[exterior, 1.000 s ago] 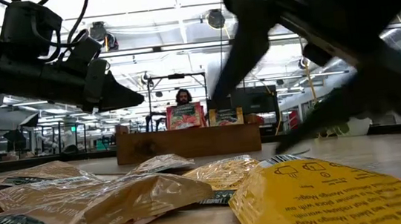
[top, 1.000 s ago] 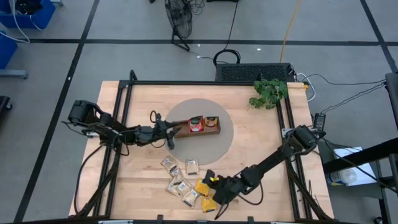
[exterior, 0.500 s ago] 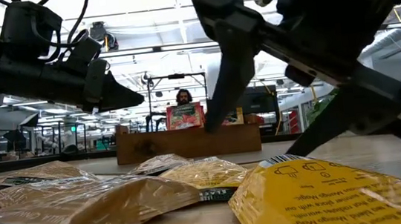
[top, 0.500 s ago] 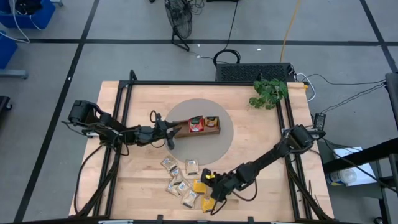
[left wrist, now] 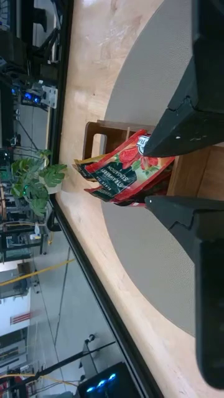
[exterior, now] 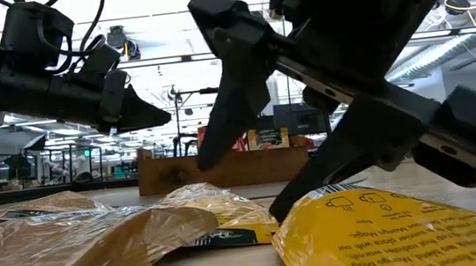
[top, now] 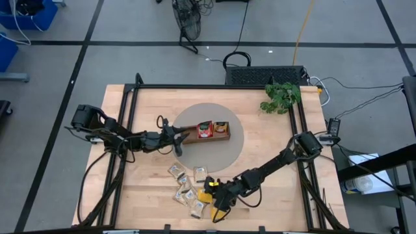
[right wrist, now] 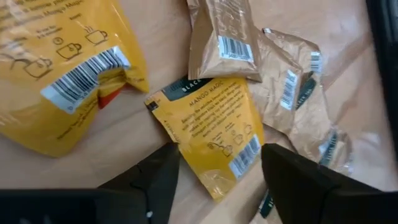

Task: Pick & Place Tea
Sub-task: Put the yellow tea bag into the wooden organizer

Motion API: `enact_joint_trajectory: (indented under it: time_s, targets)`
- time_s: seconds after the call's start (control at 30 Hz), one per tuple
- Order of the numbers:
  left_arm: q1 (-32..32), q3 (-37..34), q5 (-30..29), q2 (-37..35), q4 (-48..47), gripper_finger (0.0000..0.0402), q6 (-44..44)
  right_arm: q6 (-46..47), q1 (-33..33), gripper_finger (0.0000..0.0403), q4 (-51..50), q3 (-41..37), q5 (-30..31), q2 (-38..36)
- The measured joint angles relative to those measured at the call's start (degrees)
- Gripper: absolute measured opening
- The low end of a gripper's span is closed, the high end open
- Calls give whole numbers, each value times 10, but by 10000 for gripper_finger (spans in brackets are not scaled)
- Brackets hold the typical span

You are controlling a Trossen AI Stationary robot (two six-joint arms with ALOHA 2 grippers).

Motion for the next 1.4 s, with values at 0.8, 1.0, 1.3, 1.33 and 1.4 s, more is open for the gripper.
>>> enact_joint_trajectory:
  time_s: [0.8,1.0,1.3,1.33,1.4]
  targets:
    - [0,0,0,0,0,115,0,89,0,3,46,-3,11,0]
    - [0,0,0,0,0,115,0,141,8,5,18,-5,73,-41]
    - [0,0,0,0,0,115,0,377,19,12,0,-13,-192,-150]
    - [0,0,0,0,0,115,0,385,31,24,11,-13,-192,-150]
    - [0,0,0,0,0,115,0,386,58,58,28,-13,-166,-139]
